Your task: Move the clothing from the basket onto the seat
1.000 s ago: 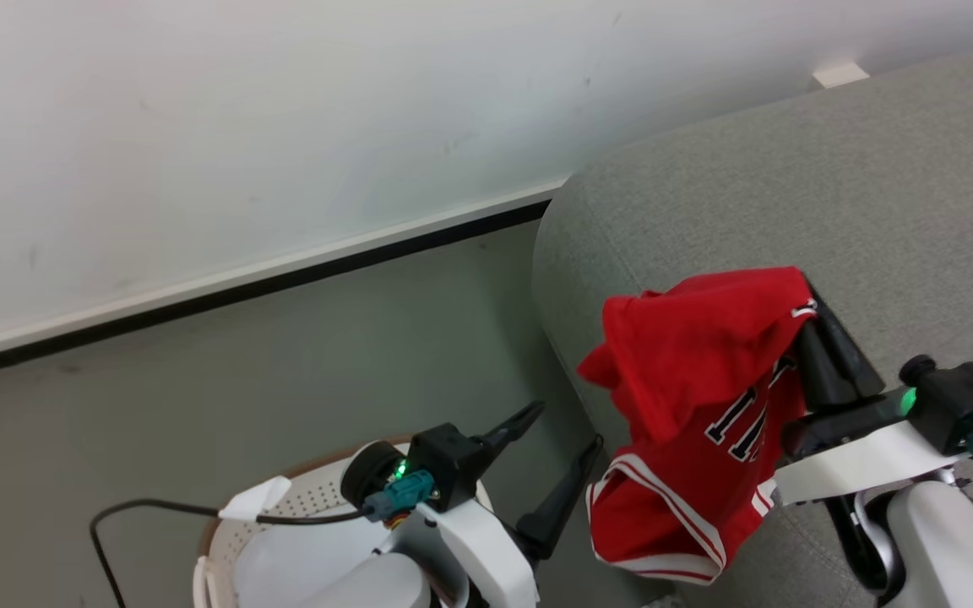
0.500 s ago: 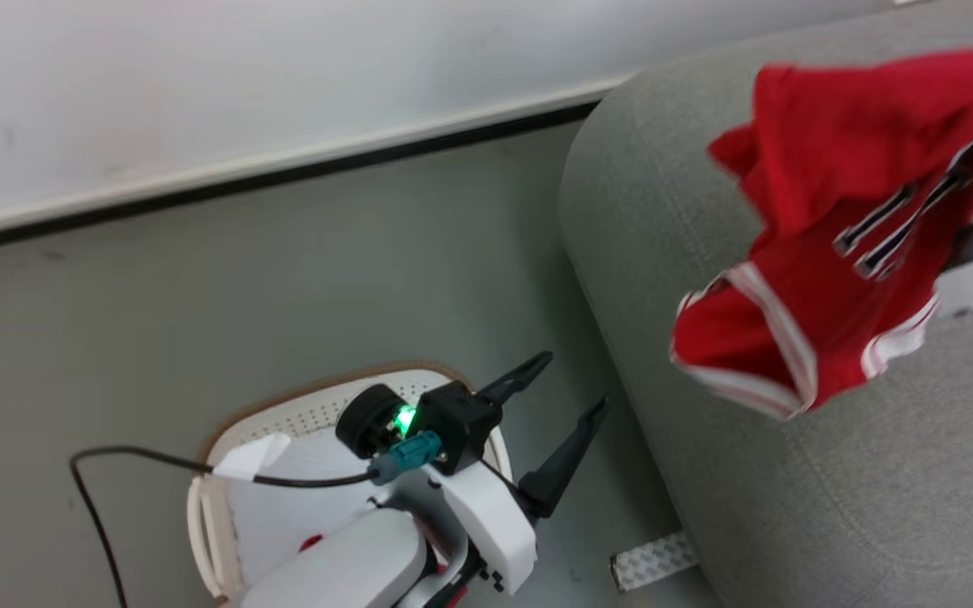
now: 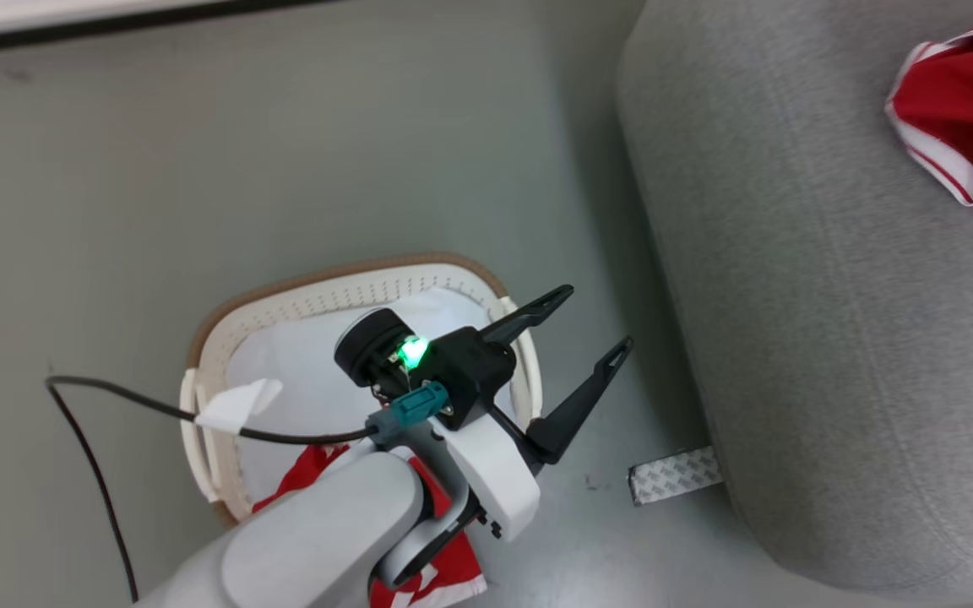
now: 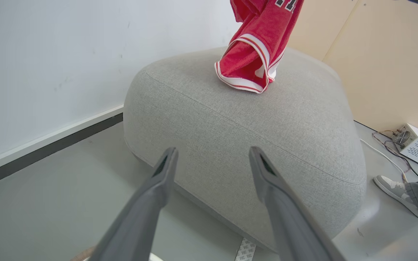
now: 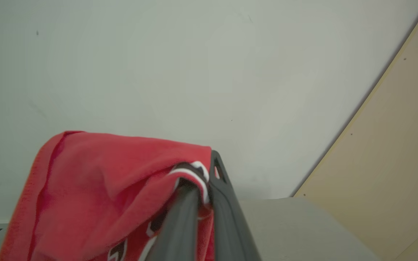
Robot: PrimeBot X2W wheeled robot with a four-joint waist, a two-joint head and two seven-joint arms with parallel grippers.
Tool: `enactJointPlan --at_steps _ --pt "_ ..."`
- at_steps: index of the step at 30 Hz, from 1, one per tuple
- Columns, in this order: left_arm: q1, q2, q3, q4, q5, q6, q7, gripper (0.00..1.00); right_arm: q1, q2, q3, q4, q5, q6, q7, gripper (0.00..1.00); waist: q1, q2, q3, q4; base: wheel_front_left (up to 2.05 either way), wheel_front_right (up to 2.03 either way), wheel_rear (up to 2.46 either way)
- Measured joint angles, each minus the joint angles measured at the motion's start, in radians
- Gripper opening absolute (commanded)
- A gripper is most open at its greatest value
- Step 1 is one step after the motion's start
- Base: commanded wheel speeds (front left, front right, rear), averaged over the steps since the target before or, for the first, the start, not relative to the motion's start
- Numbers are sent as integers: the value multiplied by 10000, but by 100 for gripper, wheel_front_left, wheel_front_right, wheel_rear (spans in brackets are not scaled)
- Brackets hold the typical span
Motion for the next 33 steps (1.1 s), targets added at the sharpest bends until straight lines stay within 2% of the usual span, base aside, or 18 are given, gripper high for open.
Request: enactJointPlan --at_steps 2,7,10,11,13,14,15,21,25,27,33 --pt "-14 27 0 27 -2 -13 8 100 20 -17 -470 502 -600 0 -301 0 0 0 203 132 0 0 0" --pt "137 182 75 215 -105 19 -148 100 579 796 -1672 1918 -1337 0 -825 0 1 0 280 309 0 0 0" --pt "261 196 63 276 -188 17 -184 100 951 1012 -2142 2583 -1691 0 -938 0 0 0 99 280 0 0 0" --pt "275 211 65 313 -211 17 -196 100 1033 1112 -2220 2757 -1755 0 -968 4 0 0 35 265 0 0 0" --pt "322 270 92 374 -291 17 -205 100 1121 1289 -2380 3072 -1837 0 -1074 43 0 0 -97 226 0 0 0" --pt "355 303 109 401 -314 21 -215 100 1155 1313 -2443 3200 -1925 0 -1118 65 0 0 -171 201 0 0 0" --pt "384 314 119 433 -347 40 -224 100 1213 1321 -2499 3285 -2040 0 -1170 100 0 0 -253 181 0 0 0" --pt "672 268 194 660 -543 132 -416 100 1522 1615 -2311 3845 -2150 0 -1338 100 -1 0 -838 57 0 0 0" --pt "1076 230 270 851 -828 198 -677 100 1958 1735 -1942 3707 -1854 0 -1503 100 -2 0 -1326 2 0 0 0" --pt "1295 253 341 986 -947 242 -786 100 2308 1873 -1684 3348 -1567 0 -1538 100 -2 0 -1588 -13 0 0 0" --pt "1911 360 715 1294 -1058 593 -1129 100 3909 2286 -951 1122 -552 0 -1551 100 -2 0 -2379 10 0 0 0"
